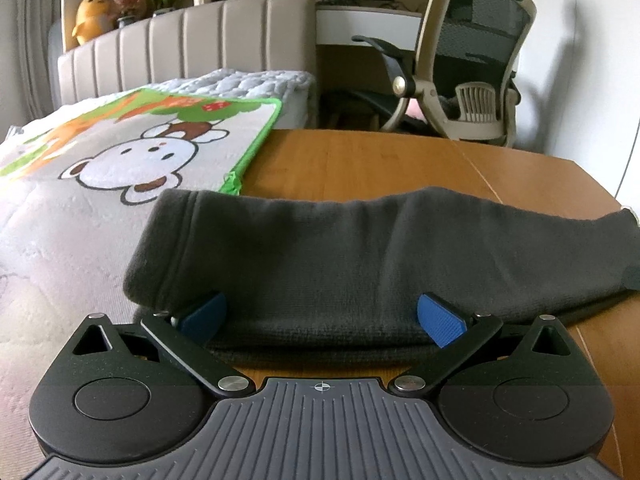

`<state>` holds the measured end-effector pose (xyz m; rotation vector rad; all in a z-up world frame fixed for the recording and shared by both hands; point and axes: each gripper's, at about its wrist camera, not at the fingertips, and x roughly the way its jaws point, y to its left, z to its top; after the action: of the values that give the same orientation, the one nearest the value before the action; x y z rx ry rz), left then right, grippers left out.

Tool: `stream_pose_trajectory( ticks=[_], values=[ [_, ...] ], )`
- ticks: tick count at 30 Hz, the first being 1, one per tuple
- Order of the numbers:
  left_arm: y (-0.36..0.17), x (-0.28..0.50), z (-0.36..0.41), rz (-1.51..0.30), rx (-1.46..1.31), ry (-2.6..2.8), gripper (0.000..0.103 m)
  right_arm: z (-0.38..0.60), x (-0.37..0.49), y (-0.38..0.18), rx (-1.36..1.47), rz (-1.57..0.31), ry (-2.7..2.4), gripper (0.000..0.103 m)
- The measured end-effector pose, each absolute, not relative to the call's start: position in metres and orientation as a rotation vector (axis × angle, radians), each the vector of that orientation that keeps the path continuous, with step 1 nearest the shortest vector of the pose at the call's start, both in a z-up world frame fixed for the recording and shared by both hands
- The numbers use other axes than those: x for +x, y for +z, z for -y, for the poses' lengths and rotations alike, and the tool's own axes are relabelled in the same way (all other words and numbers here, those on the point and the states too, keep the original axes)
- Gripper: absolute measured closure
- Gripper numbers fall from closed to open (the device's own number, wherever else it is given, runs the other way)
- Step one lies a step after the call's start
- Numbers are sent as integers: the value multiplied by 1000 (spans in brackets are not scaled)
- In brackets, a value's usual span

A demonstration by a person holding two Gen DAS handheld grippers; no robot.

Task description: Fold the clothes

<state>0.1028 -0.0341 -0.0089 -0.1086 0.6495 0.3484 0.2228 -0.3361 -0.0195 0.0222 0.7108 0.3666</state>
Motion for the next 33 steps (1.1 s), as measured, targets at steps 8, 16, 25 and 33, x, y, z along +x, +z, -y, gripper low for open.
stream_pose_trajectory(
  ticks=[8, 16, 25, 33],
  values=[
    [-9, 103, 34, -649, -110, 348, 0, 332, 222, -19, 34, -708, 369, 0],
    [-10, 103, 34, -649, -111, 348, 0, 336, 223, -19, 57, -705, 380, 0],
    [-9, 103, 34, -649, -110, 349, 0, 341, 222, -21, 61, -705, 383, 0],
    [-10, 104, 34, -649, -110, 349, 0, 331, 223, -21, -15, -718, 354, 0]
  ],
)
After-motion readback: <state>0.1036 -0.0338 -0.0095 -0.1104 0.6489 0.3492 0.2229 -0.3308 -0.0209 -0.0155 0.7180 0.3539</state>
